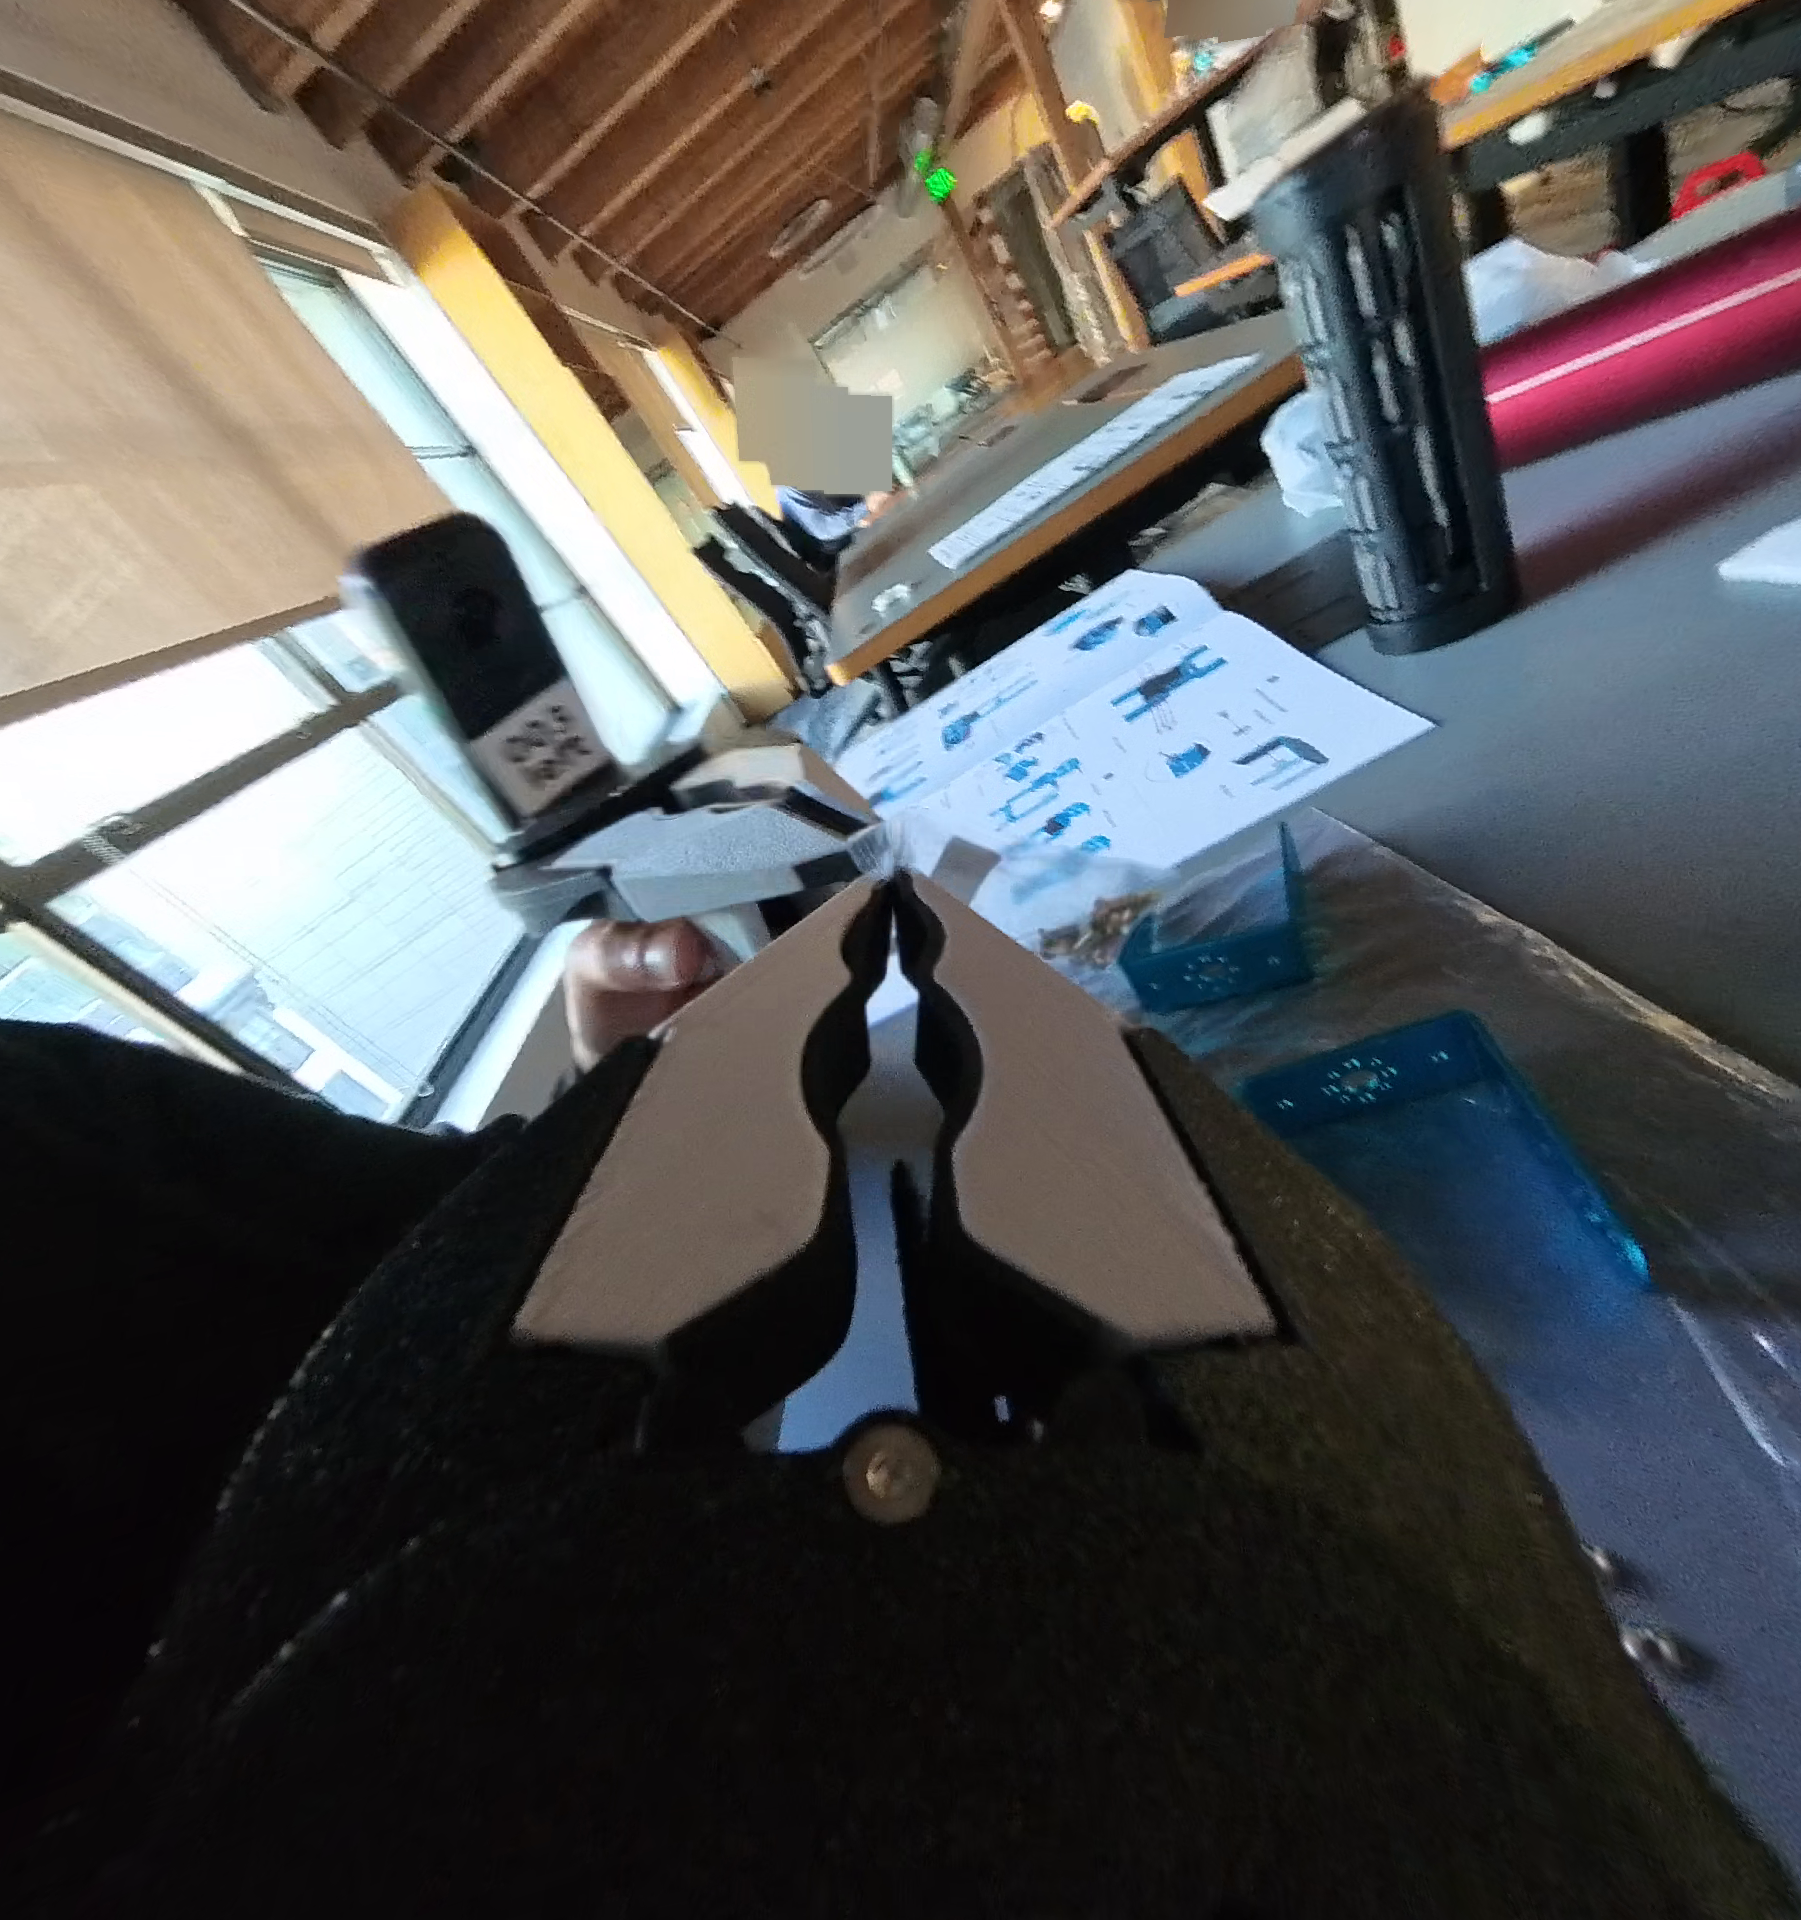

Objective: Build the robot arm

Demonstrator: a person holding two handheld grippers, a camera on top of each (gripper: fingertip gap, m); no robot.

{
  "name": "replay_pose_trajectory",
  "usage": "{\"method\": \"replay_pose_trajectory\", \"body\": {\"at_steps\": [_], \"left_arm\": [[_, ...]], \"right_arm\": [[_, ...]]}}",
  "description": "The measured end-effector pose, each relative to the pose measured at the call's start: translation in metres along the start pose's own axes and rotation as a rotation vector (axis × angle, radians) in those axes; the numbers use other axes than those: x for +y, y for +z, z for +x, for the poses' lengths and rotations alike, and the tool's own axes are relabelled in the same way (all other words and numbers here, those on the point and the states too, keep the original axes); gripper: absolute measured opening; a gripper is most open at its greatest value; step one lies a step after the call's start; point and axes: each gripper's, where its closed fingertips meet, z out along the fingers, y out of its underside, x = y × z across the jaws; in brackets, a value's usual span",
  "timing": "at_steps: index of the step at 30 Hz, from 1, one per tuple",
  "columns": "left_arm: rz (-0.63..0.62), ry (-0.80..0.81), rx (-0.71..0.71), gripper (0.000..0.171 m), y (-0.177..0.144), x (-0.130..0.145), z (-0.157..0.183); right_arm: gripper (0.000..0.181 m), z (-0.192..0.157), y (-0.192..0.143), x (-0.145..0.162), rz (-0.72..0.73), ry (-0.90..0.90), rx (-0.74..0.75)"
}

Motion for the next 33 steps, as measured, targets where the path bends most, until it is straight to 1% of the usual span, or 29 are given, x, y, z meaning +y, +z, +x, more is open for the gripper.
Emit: {"method": "replay_pose_trajectory", "body": {"at_steps": [2, 4, 6, 8, 10, 11, 12, 15, 17, 19, 21, 22, 23, 25, 27, 28, 29, 31, 32, 33], "left_arm": [[-0.068, 0.143, -0.108, 0.0, 0.003, 0.011, -0.009], [-0.11, 0.216, -0.163, 0.0, 0.005, 0.018, -0.013], [-0.142, 0.229, -0.185, 0.0, 0.008, 0.025, -0.016], [-0.17, 0.206, -0.183, 0.0, 0.011, 0.033, -0.019], [-0.187, 0.187, -0.183, 0.0, 0.013, 0.039, -0.021], [-0.192, 0.201, -0.234, 0.0, 0.011, 0.039, -0.03], [-0.207, 0.238, -0.244, 0.0, 0.01, 0.04, -0.033], [-0.202, 0.207, -0.24, 0.0, 0.011, 0.042, -0.034], [-0.205, 0.18, -0.229, 0.0, 0.013, 0.043, -0.032], [-0.209, 0.147, -0.201, 0.0, 0.013, 0.043, -0.029], [-0.185, 0.074, -0.164, 0.0, 0.012, 0.036, -0.027], [-0.177, 0.027, -0.138, 0.0, 0.011, 0.033, -0.026], [-0.177, -0.018, -0.113, 0.0, 0.011, 0.032, -0.025], [-0.188, -0.111, -0.056, 0.0, 0.012, 0.03, -0.025], [-0.202, -0.22, 0.028, 0.0, 0.013, 0.027, -0.02], [-0.202, -0.273, 0.06, 0.0, 0.014, 0.024, -0.019], [-0.21, -0.305, 0.083, 0.0, 0.014, 0.022, -0.017], [-0.211, -0.362, 0.125, 0.0, 0.014, 0.016, -0.012], [-0.202, -0.389, 0.138, 0.0, 0.014, 0.013, -0.011], [-0.2, -0.395, 0.144, 0.0, 0.013, 0.01, -0.01]], "right_arm": [[0.0, 0.011, 0.002, 0.007, -0.029, -0.004, 0.082], [0.0, 0.018, 0.003, 0.012, -0.046, -0.004, 0.148], [0.0, 0.025, 0.002, 0.015, -0.063, 0.021, 0.212], [0.0, 0.034, 0.0, 0.02, -0.085, 0.034, 0.287], [0.0, 0.039, -0.001, 0.025, -0.107, 0.049, 0.331], [0.0, 0.044, -0.003, 0.027, -0.113, 0.06, 0.362], [0.0, 0.048, -0.006, 0.028, -0.111, 0.05, 0.381], [0.0, 0.049, -0.002, 0.031, -0.094, 0.141, 0.317], [0.0, 0.049, 0.001, 0.028, -0.09, 0.133, 0.291], [0.0, 0.047, 0.001, 0.023, -0.094, 0.042, 0.312], [0.001, 0.04, 0.002, 0.019, -0.116, -0.129, 0.318], [0.005, 0.036, 0.002, 0.019, -0.14, -0.223, 0.321], [0.016, 0.03, 0.002, 0.018, -0.164, -0.336, 0.321], [0.04, 0.019, -0.003, 0.014, -0.197, -0.622, 0.346], [0.06, 0.02, -0.006, 0.008, -0.24, -0.861, 0.431], [0.065, 0.025, -0.007, 0.006, -0.275, -0.952, 0.476], [0.066, 0.029, -0.006, 0.008, -0.311, -1.008, 0.484], [0.07, 0.025, 0.003, 0.015, -0.333, -0.991, 0.41], [0.077, 0.026, 0.007, 0.019, -0.346, -0.979, 0.391], [0.075, 0.026, 0.009, 0.019, -0.332, -0.986, 0.386]]}}
